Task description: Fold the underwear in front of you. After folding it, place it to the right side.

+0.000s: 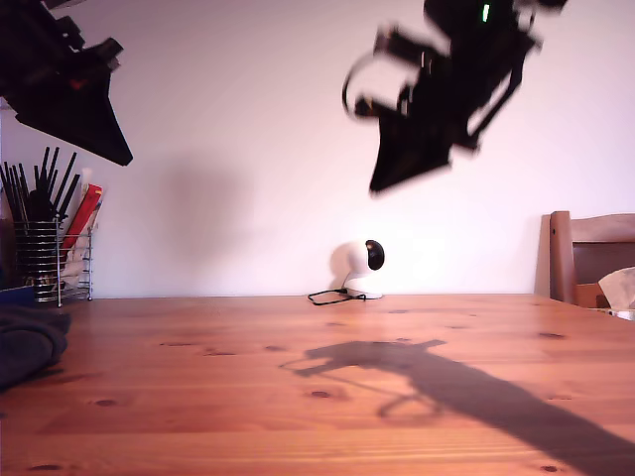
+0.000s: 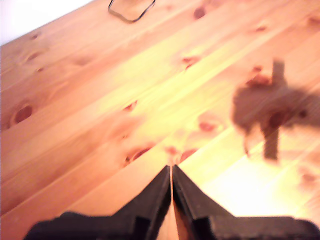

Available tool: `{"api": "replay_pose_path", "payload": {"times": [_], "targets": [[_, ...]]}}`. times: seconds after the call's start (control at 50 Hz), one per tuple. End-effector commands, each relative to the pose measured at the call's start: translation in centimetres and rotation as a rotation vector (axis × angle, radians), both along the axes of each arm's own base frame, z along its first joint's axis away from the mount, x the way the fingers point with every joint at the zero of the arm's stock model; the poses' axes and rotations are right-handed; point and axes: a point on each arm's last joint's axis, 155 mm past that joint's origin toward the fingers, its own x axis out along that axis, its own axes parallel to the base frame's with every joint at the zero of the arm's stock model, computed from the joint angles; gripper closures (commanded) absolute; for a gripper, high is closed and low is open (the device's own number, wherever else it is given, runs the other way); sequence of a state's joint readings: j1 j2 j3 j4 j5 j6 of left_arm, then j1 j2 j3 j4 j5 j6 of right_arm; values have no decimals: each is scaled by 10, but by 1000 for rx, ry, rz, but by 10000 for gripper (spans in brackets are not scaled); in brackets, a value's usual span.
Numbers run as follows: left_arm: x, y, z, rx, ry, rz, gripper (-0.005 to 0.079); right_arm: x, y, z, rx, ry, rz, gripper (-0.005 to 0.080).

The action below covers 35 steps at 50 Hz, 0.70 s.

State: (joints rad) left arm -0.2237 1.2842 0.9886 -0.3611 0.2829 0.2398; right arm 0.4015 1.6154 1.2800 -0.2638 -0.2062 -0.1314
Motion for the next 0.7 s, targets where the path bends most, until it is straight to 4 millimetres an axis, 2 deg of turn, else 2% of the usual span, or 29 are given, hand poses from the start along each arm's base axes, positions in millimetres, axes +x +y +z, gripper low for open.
{"api": "replay_pose_path", "payload": {"times": [0.0, 0.08, 0.32, 0.5, 0.68], "targets": [[0, 5, 9, -23, -39, 2, 766, -9, -9, -15, -12, 10, -20, 765], [-3, 12, 18, -53, -82, 4, 766, -19, -18, -8, -5, -33, -43, 765], [-25, 33, 38, -90, -225, 44, 766, -51, -45, 28, 75, -219, -122, 765], [-43, 48, 41, -128, -295, 100, 766, -72, -71, 46, 92, -322, -201, 765], [-62, 59, 38, -156, -340, 142, 766, -95, -87, 63, 133, -422, -232, 765]]}}
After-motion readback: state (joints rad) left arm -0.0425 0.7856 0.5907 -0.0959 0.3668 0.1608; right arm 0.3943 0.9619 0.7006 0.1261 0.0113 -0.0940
